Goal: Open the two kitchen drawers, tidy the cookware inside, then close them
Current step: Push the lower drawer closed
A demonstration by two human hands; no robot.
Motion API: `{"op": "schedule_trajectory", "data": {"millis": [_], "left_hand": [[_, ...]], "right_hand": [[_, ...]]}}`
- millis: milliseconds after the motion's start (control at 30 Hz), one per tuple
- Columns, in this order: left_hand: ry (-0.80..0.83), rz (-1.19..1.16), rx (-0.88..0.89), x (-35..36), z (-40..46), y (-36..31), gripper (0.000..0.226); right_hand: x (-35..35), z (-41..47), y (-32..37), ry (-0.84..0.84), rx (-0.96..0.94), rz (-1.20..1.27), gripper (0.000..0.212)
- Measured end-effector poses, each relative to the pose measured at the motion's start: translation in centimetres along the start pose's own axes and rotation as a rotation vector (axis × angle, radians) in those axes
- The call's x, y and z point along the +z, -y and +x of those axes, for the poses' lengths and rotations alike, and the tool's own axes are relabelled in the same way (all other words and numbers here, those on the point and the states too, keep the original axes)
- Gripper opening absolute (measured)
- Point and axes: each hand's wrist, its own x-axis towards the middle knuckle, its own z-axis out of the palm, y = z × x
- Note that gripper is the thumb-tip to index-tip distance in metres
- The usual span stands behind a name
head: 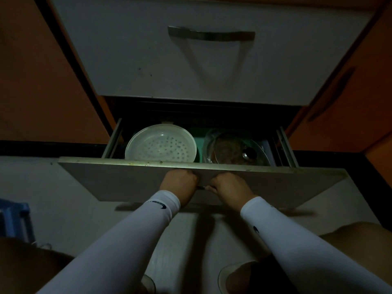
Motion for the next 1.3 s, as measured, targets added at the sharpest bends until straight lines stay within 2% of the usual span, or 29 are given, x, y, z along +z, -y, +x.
{"op": "schedule_trajectory", "data": {"millis": [633, 1300], "left_hand": [[0.001, 0.009, -0.017, 0.1, 4.6, 2.1, 0.021], [0.002, 0.048, 0.005, 0.0, 8.5, 4.1, 0.021]], "right_hand": [[-1.7, 3.9, -1.6, -0.049, 0.021, 0.004, 0.035], [-3.2, 8.1, -3.1, 0.058, 0.068, -0.008, 0.037]]}}
